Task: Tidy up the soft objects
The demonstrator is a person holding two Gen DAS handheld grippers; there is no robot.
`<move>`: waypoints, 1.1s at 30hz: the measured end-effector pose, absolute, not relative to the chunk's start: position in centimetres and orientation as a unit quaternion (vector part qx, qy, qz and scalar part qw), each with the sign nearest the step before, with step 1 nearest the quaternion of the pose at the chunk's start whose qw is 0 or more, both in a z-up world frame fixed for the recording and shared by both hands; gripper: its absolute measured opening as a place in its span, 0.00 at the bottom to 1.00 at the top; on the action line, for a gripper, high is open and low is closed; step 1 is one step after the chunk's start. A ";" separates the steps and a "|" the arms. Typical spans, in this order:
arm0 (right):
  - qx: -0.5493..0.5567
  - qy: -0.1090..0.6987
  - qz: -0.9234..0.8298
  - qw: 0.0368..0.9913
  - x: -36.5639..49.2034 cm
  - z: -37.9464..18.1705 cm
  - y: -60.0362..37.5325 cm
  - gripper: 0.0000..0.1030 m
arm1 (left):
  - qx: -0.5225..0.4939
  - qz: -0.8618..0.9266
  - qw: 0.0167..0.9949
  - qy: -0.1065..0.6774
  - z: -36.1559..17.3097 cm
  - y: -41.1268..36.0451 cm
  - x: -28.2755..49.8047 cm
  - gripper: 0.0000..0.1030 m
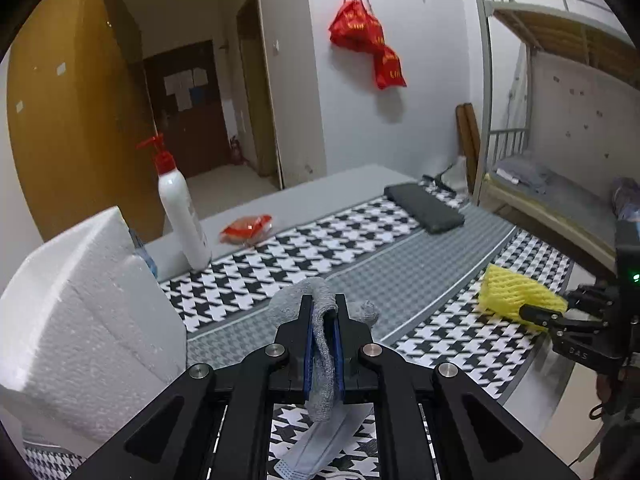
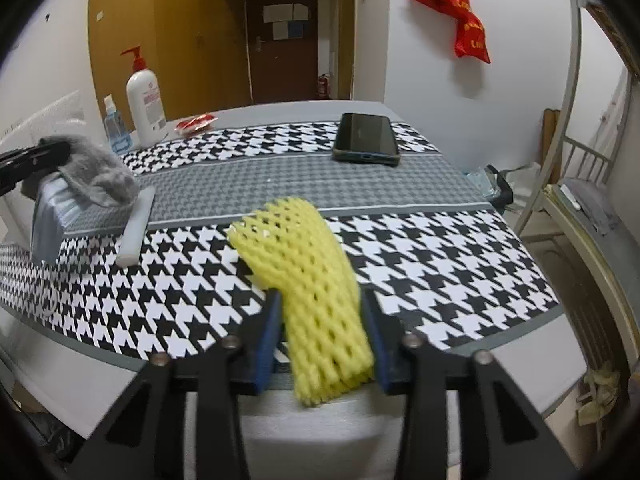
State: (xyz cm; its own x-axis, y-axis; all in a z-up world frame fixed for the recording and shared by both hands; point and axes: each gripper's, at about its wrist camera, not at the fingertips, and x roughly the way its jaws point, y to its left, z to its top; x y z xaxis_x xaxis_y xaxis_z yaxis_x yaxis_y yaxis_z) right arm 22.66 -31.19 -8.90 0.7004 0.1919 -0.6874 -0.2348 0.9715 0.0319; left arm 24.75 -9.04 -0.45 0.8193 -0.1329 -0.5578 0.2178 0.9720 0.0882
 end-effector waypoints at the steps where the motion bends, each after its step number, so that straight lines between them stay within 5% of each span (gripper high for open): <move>1: -0.022 0.369 0.117 0.922 22.7 -8.8 -31.4 0.26 | 0.072 -0.095 0.952 0.283 -0.2 -9.0 24.6 0.09; 33: -0.010 0.313 0.385 0.868 17.5 -4.4 -22.4 0.18 | 0.033 -0.128 0.946 0.295 -1.8 -8.1 23.9 0.09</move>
